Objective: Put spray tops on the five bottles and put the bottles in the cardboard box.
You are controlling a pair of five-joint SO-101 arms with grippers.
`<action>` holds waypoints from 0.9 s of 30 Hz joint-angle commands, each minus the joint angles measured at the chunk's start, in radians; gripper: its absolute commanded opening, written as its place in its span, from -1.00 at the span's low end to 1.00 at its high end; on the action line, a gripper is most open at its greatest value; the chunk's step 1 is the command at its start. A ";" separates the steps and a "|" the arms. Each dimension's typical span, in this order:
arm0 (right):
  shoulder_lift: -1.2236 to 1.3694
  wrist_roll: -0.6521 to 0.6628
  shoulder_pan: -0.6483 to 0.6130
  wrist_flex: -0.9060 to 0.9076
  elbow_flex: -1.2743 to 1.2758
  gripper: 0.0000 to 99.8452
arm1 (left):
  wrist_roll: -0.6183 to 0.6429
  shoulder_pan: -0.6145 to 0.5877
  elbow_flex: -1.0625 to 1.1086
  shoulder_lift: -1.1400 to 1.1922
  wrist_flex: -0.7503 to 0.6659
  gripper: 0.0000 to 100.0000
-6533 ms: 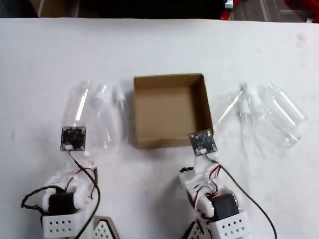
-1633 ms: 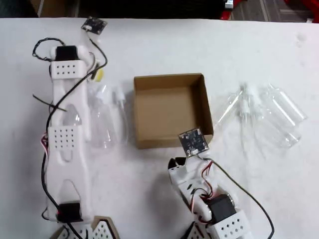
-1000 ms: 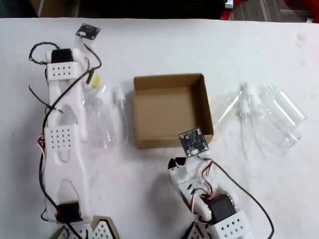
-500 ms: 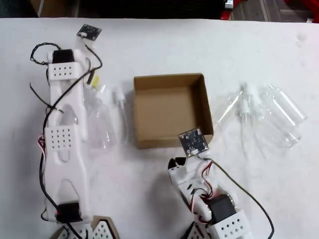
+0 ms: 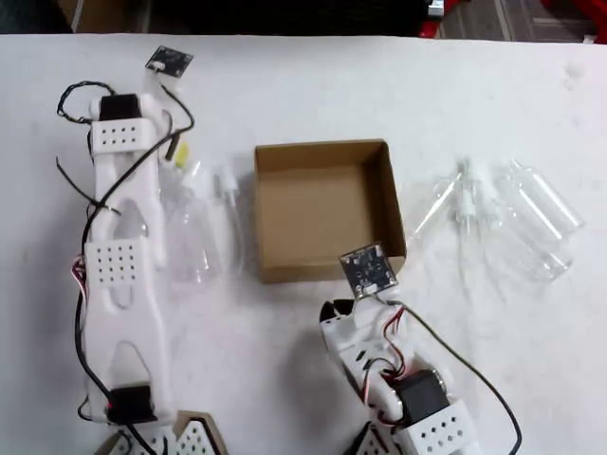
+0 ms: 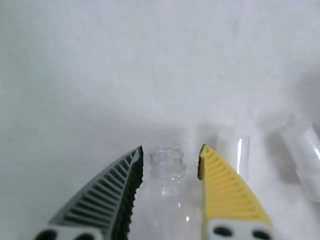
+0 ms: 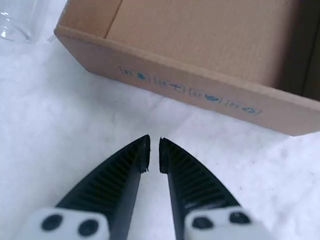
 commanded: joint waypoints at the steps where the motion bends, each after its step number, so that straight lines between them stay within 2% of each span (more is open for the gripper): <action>1: -0.005 0.011 0.019 0.004 0.009 -0.96 | -0.009 0.013 -0.008 0.004 -0.011 -0.65; 10: -0.005 0.011 0.019 0.004 0.009 -0.96 | -0.005 0.015 -0.017 0.025 -0.012 -0.65; 16: -0.005 0.011 0.019 0.004 0.009 -0.96 | -0.008 0.024 -0.017 0.012 -0.011 -0.79; 20: -0.005 0.011 0.019 0.005 0.009 -0.96 | -0.005 0.031 -0.017 0.010 -0.008 -0.80; 27: -0.005 0.011 0.019 0.005 0.009 -0.96 | -0.003 0.059 -0.227 -0.039 0.149 -0.80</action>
